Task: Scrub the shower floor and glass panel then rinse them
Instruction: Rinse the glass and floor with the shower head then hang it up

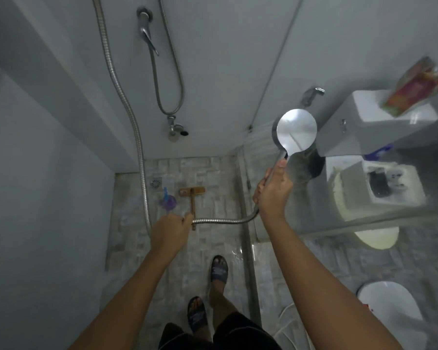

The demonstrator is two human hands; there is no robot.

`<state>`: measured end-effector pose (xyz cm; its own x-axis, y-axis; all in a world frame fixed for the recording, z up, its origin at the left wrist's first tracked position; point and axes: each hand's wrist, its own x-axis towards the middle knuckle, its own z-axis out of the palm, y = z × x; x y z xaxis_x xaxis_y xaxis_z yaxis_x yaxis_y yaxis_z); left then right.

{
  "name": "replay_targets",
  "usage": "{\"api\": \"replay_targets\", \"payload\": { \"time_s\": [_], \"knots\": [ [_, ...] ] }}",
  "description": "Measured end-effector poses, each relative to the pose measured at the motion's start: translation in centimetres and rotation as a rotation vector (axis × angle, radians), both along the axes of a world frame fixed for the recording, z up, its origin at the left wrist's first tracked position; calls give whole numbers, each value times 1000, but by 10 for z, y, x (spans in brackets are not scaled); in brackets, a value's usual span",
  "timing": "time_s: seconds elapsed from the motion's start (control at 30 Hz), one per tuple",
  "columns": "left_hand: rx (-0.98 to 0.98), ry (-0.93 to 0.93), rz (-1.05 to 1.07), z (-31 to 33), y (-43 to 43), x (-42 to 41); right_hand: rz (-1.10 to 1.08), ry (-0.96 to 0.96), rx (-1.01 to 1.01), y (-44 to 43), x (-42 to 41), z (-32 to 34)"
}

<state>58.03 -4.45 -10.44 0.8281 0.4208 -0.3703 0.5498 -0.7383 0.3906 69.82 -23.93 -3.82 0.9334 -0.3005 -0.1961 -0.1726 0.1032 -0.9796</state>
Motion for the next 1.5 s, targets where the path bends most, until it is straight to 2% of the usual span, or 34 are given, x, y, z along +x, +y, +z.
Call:
{"api": "replay_targets", "payload": {
  "time_s": [0.2,0.33,0.53,0.67,0.83,1.07,1.33,1.5],
  "knots": [
    [34,-64,41,-6,4,40,21,4,39,12,64,-3],
    [106,-40,33,0,11,61,75,42,71,22,89,-12],
    [162,-32,110,2,33,51,191,44,93,64,102,-15],
    [128,25,269,-2,63,20,338,58,134,100,89,-20],
    [154,33,365,0,92,-19,346,109,176,140,70,-21],
    [178,48,387,4,128,-66,383,245,225,186,35,-24],
    [198,48,456,1,167,-120,438,247,290,227,-9,-25],
    [230,32,415,2,181,-148,495,260,263,243,-38,-32]
  ]
}}
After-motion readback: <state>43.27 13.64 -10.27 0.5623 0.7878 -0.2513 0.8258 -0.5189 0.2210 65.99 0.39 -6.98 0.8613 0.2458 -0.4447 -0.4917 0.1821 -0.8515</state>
